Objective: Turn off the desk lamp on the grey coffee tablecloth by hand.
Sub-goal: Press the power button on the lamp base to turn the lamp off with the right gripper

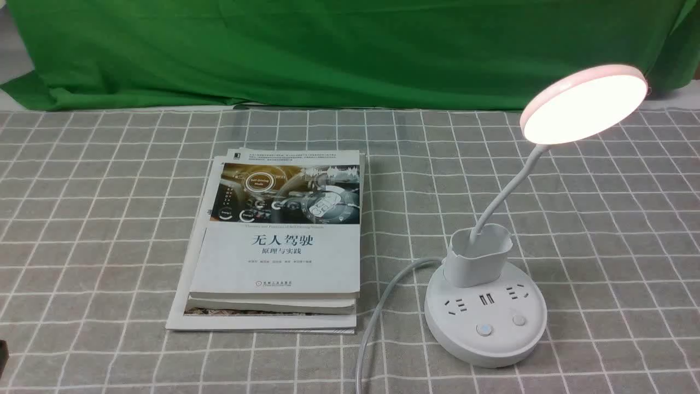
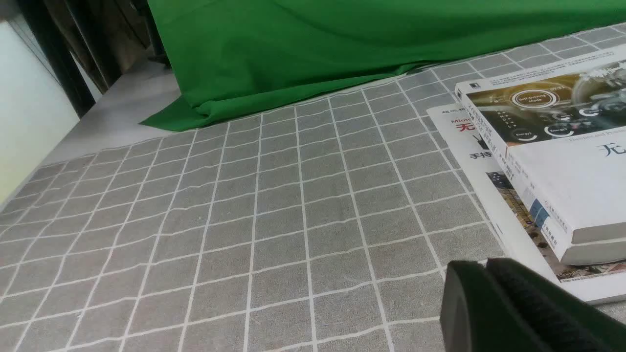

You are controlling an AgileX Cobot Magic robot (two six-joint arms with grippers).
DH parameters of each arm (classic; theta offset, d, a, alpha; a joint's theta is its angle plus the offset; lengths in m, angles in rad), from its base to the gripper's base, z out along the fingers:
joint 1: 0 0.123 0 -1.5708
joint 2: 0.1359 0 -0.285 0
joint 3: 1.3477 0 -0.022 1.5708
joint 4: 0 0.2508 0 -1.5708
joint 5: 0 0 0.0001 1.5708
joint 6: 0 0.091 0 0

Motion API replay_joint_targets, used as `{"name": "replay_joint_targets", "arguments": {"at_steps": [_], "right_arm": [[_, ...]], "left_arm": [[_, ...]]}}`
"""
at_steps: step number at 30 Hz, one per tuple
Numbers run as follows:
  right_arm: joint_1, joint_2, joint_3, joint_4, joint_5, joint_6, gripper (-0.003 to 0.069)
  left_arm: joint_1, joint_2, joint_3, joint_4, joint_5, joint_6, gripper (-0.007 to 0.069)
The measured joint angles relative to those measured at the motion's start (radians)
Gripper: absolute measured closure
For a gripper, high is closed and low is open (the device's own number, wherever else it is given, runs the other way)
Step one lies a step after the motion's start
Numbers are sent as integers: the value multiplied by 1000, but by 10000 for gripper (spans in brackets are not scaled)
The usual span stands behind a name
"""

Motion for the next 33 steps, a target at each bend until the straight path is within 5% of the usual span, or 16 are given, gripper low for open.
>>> {"name": "replay_joint_targets", "arguments": {"at_steps": [18, 33], "right_arm": [[0, 0, 0, 0, -132, 4, 610], [0, 0, 0, 0, -412, 217, 610]], "left_arm": [[0, 0, 0, 0, 0, 0, 604], [0, 0, 0, 0, 0, 0, 604]]}}
